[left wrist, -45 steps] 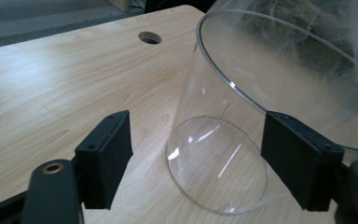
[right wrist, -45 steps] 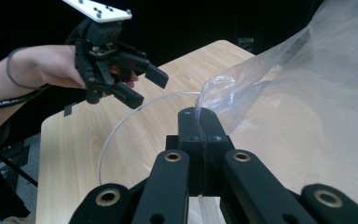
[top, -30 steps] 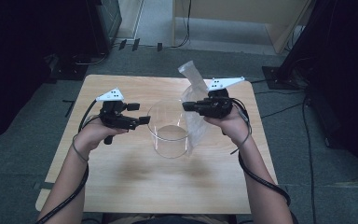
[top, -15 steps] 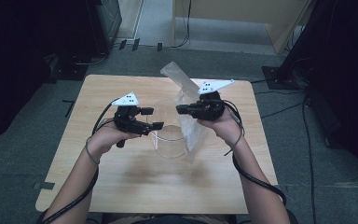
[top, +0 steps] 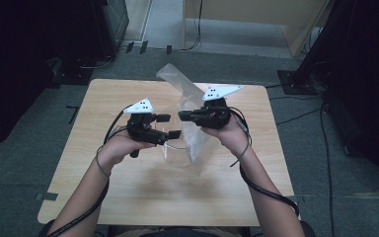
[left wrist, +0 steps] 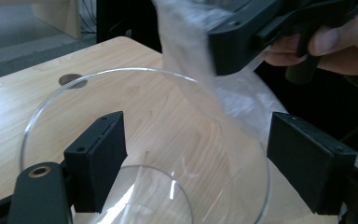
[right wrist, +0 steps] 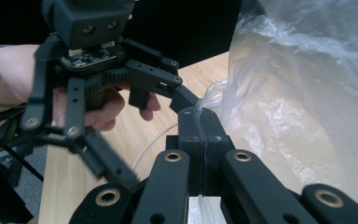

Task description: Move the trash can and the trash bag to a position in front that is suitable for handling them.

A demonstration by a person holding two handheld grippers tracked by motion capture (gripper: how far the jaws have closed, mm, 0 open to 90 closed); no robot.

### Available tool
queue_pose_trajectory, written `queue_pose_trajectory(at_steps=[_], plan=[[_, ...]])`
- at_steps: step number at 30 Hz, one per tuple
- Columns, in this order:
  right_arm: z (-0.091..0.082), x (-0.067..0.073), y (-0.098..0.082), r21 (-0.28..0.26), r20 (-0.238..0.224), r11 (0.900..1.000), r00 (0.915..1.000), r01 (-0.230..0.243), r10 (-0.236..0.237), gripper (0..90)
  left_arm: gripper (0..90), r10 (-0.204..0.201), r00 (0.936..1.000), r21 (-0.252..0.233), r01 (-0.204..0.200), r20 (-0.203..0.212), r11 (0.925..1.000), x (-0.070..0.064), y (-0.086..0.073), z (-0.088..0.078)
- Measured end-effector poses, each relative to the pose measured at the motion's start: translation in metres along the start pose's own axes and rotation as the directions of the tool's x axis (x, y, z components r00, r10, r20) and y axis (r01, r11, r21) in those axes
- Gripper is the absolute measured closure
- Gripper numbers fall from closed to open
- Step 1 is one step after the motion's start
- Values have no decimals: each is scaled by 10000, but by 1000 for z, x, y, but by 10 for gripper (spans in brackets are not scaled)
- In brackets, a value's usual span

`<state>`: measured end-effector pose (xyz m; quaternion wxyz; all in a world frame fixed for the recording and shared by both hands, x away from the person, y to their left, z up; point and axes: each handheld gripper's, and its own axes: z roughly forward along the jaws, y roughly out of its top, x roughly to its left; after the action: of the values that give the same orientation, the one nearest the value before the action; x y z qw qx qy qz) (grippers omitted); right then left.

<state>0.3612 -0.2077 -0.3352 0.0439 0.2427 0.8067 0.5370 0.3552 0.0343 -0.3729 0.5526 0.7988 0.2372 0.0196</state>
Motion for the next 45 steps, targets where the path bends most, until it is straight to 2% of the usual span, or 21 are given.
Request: queue_pose_trajectory(at_steps=[6, 10, 13, 14, 16, 18, 21, 23, 24, 27, 31, 32, 33, 38, 45], plan=[[6, 3, 0, -187, -143, 9998, 9999, -22, 19, 900, 189, -9, 9997, 22, 9, 262, 10000, -5, -1, 9], [10, 7, 0, -184, -327, 9998, 9994, 63, -69, 895, 190, -34, 9996, -32, 35, 291, 10000, -7, -2, 14], [12, 10, 1, -312, -448, 9995, 9990, -1, -13, 895, 191, -41, 9999, -137, 42, 115, 9999, -7, -3, 16], [13, 10, 1, -353, -525, 9994, 9986, -47, 29, 896, 221, -38, 10000, -101, 38, 18, 9999, -7, -3, 16], [14, 11, 1, -462, -812, 9988, 9966, -188, 150, 898, 350, 109, 9999, -101, -110, -72, 9999, -6, -4, 17], [13, 12, 2, -555, -1096, 9975, 9933, -437, 374, 899, 384, 287, 9996, -169, -287, -44, 9994, -7, -5, 17], [11, 12, 3, -683, -1117, 9965, 9929, -480, 402, 899, 463, 220, 9997, -308, -222, -55, 9993, -7, -5, 17], [9, 12, 4, -758, -1191, 9953, 9916, -595, 502, 896, 578, 280, 9995, -370, -284, -119, 9989, -7, -5, 15], [9, 11, 4, -769, -1170, 9953, 9919, -594, 502, 890, 607, 275, 9995, -437, -282, -152, 9986, -7, -4, 14], [7, 9, 3, -806, -1001, 9958, 9943, -445, 363, 810, 755, 245, 9997, -394, -247, -53, 9989, -9, -4, 13], [3, 2, 2, -973, -856, 9943, 9957, -443, 360, 632, 839, 152, 9998, -279, -156, -147, 9995, -8, -3, 10], [1, 0, 2, -1056, -796, 9934, 9961, -456, 372, 579, 844, 83, 9998, -272, -88, -202, 9996, -6, -2, 8], [-2, -3, 2, -1053, -699, 9930, 9965, -535, 463, 572, 849, 15, 9997, -287, -22, -248, 9996, -5, -2, 7], [-17, -12, 2, -1465, -352, 9887, 9990, -331, 282, 466, 850, 55, 9987, -527, -82, -516, 9986, 0, 2, -4], [-20, -21, -3, -1390, -247, 9901, 9996, -175, 142, 369, 846, 112, 9973, -748, -166, -725, 9971, 1, 7, -14]])
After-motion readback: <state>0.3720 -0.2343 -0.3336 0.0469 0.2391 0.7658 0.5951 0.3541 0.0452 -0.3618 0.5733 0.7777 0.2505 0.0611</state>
